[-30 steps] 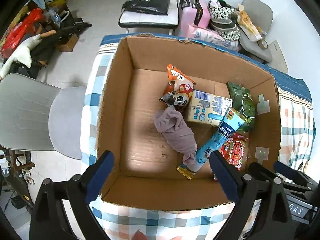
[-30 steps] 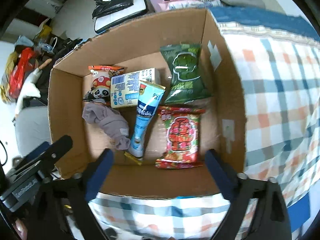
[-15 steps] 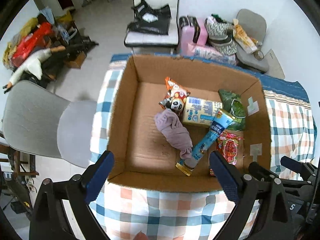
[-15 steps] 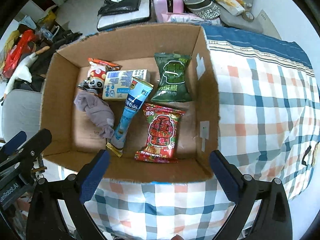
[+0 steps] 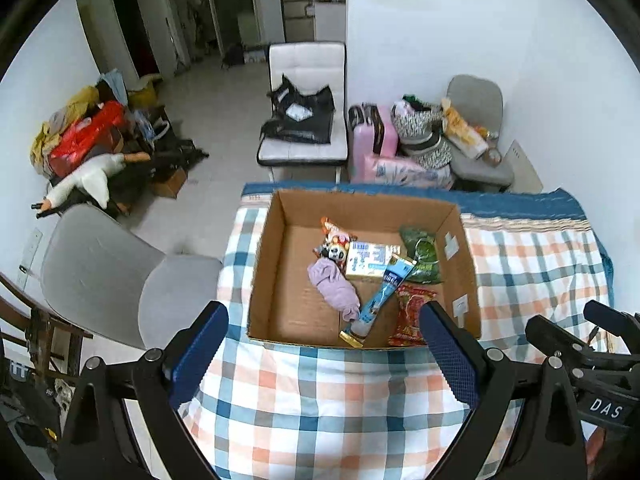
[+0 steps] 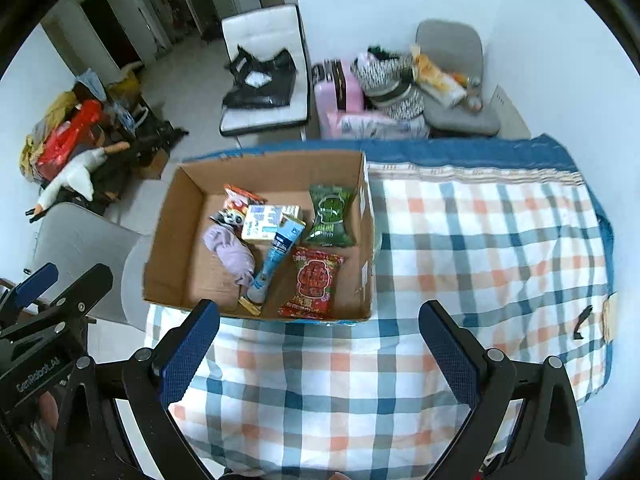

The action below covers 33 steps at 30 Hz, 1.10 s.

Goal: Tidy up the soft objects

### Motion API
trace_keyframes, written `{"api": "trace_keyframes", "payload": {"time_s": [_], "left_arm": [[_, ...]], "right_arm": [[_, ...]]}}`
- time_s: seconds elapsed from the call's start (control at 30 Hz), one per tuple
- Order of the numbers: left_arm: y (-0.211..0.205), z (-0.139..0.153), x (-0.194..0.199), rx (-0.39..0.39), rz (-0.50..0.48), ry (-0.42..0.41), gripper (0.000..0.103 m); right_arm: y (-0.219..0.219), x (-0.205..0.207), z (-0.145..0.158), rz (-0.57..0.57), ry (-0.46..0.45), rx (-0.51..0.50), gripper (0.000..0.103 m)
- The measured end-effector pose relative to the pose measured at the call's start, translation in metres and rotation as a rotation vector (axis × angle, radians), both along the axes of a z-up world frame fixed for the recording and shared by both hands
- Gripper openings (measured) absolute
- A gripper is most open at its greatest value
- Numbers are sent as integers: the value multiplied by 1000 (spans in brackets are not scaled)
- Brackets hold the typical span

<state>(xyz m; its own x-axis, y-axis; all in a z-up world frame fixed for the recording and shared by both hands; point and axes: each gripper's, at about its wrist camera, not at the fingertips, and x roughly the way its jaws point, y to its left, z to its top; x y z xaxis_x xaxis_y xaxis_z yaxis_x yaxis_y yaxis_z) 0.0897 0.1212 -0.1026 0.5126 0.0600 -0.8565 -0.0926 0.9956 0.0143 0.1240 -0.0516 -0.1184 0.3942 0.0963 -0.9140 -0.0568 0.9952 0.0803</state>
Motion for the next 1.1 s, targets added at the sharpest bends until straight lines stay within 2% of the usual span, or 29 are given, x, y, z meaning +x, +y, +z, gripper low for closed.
{"api": "trace_keyframes", "payload": {"time_s": [0.27,0.53,1.1], "left_arm": [[-3,42,-30,-12,-24,-56,98],[-5,61,-49,-9,-23,-76,98],[-2,71,-64,4,4,-95,98]], "right_arm": [[-2,-44,48,6,-55,-2,102],[-4,-70,81,-15,-100,-44,102],[-9,-80,98,-59,-140,-91,102]]}}
